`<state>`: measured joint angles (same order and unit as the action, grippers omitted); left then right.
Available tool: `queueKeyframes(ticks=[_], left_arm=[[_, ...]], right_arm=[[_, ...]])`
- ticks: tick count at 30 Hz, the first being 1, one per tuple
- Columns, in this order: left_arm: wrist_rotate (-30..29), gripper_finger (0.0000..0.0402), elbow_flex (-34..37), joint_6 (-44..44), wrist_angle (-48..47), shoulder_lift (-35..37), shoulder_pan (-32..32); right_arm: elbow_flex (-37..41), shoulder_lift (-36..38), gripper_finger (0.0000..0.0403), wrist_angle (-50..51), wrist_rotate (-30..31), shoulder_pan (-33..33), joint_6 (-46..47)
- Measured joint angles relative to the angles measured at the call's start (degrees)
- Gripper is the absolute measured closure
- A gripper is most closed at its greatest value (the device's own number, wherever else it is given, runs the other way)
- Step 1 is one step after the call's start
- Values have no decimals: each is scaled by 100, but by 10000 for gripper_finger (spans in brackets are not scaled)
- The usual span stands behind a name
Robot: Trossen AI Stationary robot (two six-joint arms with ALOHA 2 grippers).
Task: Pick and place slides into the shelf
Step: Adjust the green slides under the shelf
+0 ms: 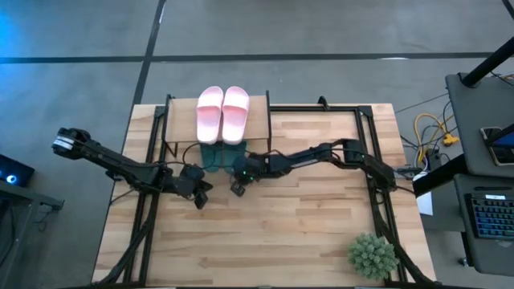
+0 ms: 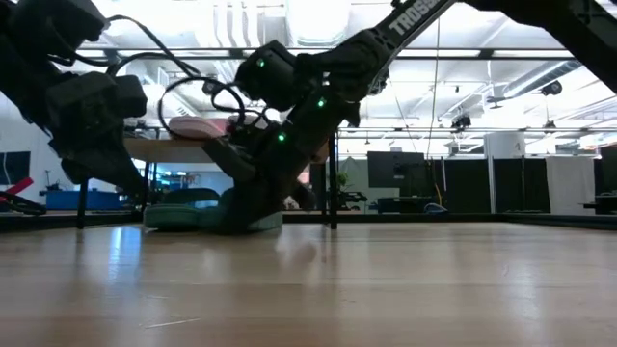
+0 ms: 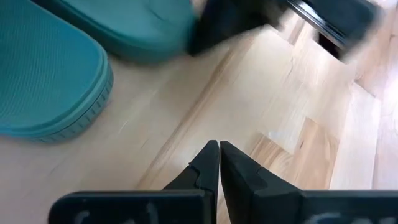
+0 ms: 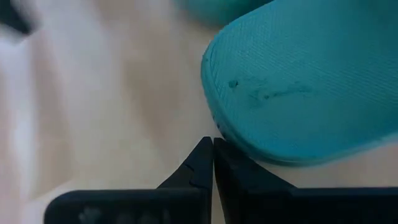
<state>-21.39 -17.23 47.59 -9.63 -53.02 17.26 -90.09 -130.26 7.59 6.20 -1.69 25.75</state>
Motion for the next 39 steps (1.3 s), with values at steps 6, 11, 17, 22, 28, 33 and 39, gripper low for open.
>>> queueKeyframes(ticks=[6, 11, 17, 22, 28, 33, 39], left_arm=[[-4, 402, 2, -1, 19, -31, 2], [-20, 402, 2, -8, 139, 11, 2], [-692, 402, 105, -7, 146, -18, -119], [-749, 402, 289, -45, 163, -229, -266], [-1364, 402, 349, -59, 216, -593, -325], [-1656, 402, 454, -61, 630, -969, -489], [-1945, 402, 642, -49, 1456, -1476, -749]], right_arm=[[-67, 7, 394, -142, 165, -246, -30], [-67, 26, 394, -187, -746, -291, 79], [-67, 227, 394, -157, -1021, 88, 271], [-67, 447, 394, -74, -639, 242, 267], [-67, 579, 394, -40, -586, 271, 272], [-67, 612, 394, -8, -583, 320, 274], [-67, 675, 394, 73, -537, 431, 276]])
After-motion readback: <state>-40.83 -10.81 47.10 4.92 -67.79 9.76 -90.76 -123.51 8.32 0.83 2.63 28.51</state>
